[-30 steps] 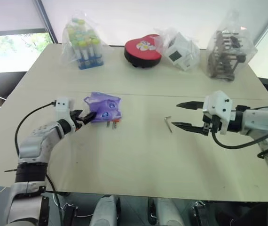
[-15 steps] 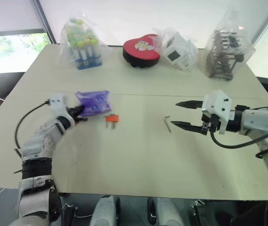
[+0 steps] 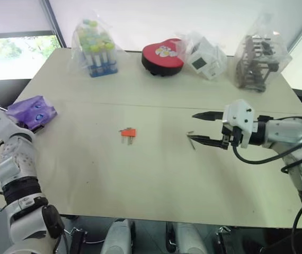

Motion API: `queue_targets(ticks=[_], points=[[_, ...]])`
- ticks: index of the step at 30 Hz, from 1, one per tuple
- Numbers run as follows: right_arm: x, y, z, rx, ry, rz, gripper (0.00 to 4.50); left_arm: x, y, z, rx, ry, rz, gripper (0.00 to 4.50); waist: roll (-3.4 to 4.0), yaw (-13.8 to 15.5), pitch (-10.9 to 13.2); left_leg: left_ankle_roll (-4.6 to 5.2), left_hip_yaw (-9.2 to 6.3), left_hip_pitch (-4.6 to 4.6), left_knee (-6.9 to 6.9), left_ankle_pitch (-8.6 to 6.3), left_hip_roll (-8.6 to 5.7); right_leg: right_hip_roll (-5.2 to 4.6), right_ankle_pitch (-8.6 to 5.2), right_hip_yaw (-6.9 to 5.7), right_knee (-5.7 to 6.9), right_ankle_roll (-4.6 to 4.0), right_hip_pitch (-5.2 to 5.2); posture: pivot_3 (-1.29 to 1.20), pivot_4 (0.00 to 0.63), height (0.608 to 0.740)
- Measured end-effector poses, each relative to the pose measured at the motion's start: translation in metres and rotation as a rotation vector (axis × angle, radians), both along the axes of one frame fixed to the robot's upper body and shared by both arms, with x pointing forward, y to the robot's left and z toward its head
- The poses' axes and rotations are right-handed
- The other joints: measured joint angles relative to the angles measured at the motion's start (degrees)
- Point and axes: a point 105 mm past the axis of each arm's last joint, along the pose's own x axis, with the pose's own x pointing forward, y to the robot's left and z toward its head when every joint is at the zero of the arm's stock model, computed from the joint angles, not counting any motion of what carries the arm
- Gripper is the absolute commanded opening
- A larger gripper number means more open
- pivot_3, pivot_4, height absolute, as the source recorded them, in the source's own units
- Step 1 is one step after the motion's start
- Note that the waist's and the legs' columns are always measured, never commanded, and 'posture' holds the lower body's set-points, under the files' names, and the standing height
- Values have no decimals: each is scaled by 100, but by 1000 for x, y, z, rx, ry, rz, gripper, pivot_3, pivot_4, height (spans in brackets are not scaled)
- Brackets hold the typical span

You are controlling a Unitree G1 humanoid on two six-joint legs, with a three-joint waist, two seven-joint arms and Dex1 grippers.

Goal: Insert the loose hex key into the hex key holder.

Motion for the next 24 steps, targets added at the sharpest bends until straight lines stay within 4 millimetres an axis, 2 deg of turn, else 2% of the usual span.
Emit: queue_targets(ticks=[2, 5, 7, 10, 14, 16, 18, 20, 22, 24], points=[[0, 0, 0, 0, 0, -1, 3016, 0, 0, 0, 1, -5, 11, 1423, 0, -2, 0, 0, 0, 1, 0, 0, 1, 0, 0, 0, 1, 0, 0, 0, 150, 740], [0, 0, 0, 0, 0, -1, 3016, 0, -1, 0, 1, -10, 16, 2975, 0, -3, 0, 0, 1, 2, 0, 0, 1, 0, 0, 0, 2, 0, 0, 0, 150, 740], [0, -1, -1, 0, 2, -1, 3016, -1, -4, 5, 35, -10, 21, 3830, -1, -3, 0, 0, 0, 1, 0, 0, 1, 0, 0, 0, 1, 0, 0, 0, 150, 740], [0, -1, -2, -1, 7, 0, 3016, -3, -11, 25, 154, -37, 23, 3927, -2, -3, 0, -1, 0, 1, -1, 0, 2, -1, 1, 0, 1, -1, 0, 0, 150, 740], [-1, -1, -3, -6, 10, 11, 3016, -3, -37, 66, 295, -143, -20, 3927, -2, 11, -1, -1, -2, 1, -1, 0, 2, -12, 1, 1, 2, -1, 0, 0, 150, 740], [0, -2, -4, -13, 14, 14, 3016, -3, -55, 78, 359, -176, -54, 3927, -1, 0, -1, -1, 1, 2, 0, 0, -1, -18, 1, 1, 1, 0, 0, 0, 150, 740], [2, -2, -5, -16, 27, 19, 3016, -1, -74, 81, 394, -190, -106, 3927, -1, -3, -1, -1, 4, 3, 0, 0, -5, -21, 1, 1, 1, 0, 0, 0, 150, 740], [7, 2, -3, -11, 32, 45, 3016, 6, -106, 81, 410, -204, -233, 3927, -1, -5, -1, 0, 5, 5, 0, 0, -10, -20, 1, 1, 2, 0, 0, 0, 150, 740], [13, 10, -3, -15, 28, 87, 3016, 14, -138, 76, 400, -199, -407, 3927, -1, -25, -1, 0, 7, 8, 0, 0, -11, -12, 1, 1, 2, 0, 0, 0, 150, 740], [20, 17, -8, -32, 37, 120, 3016, 16, -156, 69, 387, -190, -536, 3927, -1, -61, -1, 0, 7, 10, -2, 0, -7, -4, 1, 2, 2, -1, 0, 0, 150, 740]])
